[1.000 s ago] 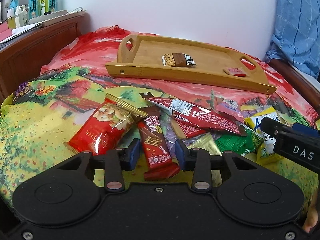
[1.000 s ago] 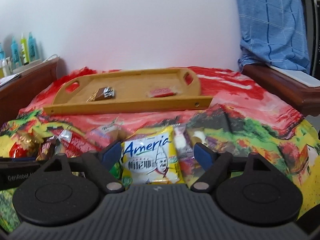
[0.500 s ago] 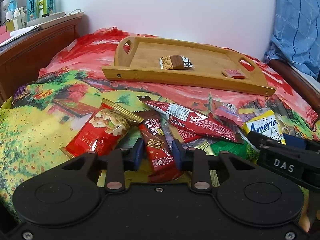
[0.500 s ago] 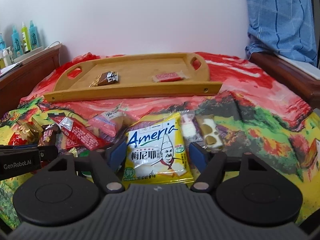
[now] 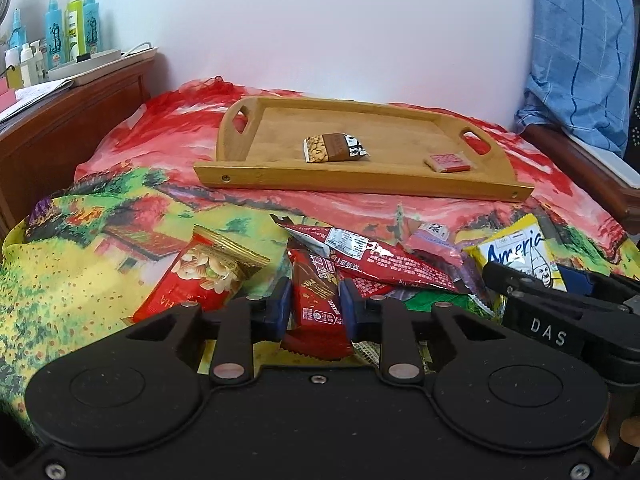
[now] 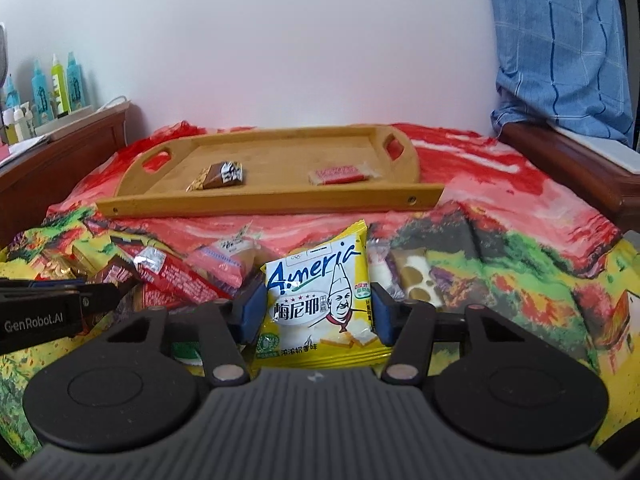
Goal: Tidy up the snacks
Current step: 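Grasp red chocolate bar with left tool while right tool grasps yellow Ameria packet, then carry chocolate bar and Ameria packet over the bamboo tray with both tools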
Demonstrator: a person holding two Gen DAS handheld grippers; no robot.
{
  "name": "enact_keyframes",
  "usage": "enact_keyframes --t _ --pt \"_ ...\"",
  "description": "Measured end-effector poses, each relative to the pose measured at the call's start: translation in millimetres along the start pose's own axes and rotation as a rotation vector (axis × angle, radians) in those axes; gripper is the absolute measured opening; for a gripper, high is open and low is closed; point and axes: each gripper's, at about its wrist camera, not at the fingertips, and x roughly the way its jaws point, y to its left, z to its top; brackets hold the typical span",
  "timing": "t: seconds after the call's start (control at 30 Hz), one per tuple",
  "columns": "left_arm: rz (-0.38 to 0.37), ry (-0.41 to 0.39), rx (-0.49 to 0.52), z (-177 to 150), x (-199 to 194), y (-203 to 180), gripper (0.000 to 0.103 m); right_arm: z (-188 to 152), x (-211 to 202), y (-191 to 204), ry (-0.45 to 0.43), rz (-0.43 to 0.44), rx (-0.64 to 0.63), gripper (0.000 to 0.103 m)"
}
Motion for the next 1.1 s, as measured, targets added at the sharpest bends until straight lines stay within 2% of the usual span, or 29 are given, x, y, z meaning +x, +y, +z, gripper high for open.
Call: enact_keyframes --t 0.4,0.57,0.73,1.1 --pt "-0.025 -0.052 0.027 10.3 -14.7 -6.2 0.024 6.1 -7.4 -10.9 -0.057 0.001 0.044 0.054" --pt "-0.042 -0.062 0.017 20.7 -16.8 -7.0 0.024 11.9 -5.4 -18.6 -0.051 0.060 0.099 0.050" --pt "-0.065 -0.070 -0.032 37.7 -14.5 -2.4 0.024 28.4 1.1 -31.3 -0.078 0.073 0.158 0.050" --pt "-0.080 -0.096 -0.067 81.3 7.9 4.7 0.024 73.0 32.0 -57.1 -0.124 0.110 0.226 0.050"
